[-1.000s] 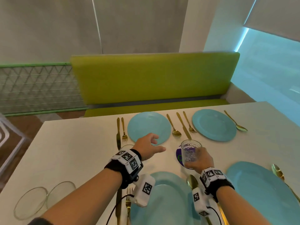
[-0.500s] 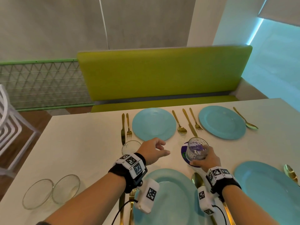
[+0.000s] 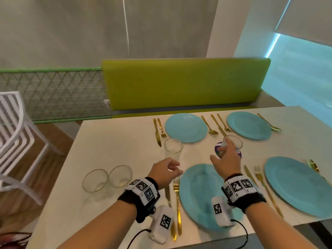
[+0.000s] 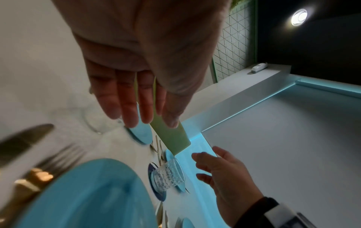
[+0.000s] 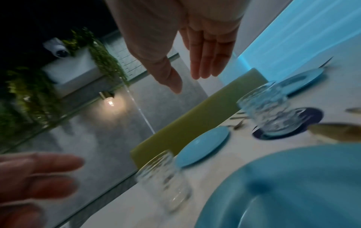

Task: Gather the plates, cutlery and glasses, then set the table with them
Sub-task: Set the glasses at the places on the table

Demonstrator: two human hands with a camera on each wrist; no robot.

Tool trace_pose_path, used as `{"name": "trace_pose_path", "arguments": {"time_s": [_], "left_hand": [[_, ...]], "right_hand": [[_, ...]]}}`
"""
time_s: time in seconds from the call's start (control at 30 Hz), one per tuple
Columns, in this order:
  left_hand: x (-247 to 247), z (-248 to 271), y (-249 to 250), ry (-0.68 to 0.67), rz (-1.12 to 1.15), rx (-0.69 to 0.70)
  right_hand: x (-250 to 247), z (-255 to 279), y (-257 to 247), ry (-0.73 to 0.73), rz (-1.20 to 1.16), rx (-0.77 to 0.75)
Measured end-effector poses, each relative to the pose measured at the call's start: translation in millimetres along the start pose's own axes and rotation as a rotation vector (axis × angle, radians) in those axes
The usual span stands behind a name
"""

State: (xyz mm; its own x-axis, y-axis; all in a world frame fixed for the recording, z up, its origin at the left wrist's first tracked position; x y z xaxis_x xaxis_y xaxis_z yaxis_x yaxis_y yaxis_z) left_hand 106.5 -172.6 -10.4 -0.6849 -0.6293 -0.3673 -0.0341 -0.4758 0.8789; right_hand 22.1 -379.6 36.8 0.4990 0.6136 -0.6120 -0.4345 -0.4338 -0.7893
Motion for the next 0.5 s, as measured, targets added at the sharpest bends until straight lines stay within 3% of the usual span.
{"name": "trace_pose_path", "arguments": {"time_s": [0.13,0.27,0.4,0.5], "left_hand": [[-42,53,-36,0.067,0.026,-0.015],[-71,90,-80,0.033,-0.068,-0.102],[-101,116,-137,-0.003,-0.212,-0.31],[-132,129,-183,0.092,-0.269,-0.513]], "right_hand": [[84,55,-29,-0.184,0.087,-0.061],[167,98,-33,-0.387,0.142,-0.043],[225,120,-37,-0.536,0.139,0.021],[257,128,-36,-0.599,0.093,0.103]]}}
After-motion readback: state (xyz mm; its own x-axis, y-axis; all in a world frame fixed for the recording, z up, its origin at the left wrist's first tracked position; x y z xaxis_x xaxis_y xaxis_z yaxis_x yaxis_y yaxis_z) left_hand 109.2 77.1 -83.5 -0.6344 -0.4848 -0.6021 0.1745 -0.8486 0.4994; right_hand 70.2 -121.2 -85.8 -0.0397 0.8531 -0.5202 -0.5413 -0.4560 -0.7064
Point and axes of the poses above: each hand's wrist, its own z-axis away from the middle knuckle, its own x-axis out of the palm, y = z × x, the point moved 10 cm from there along -z, towards the middle knuckle, and after that the axes turned 6 degrees about -y, right-handed, at the moved point
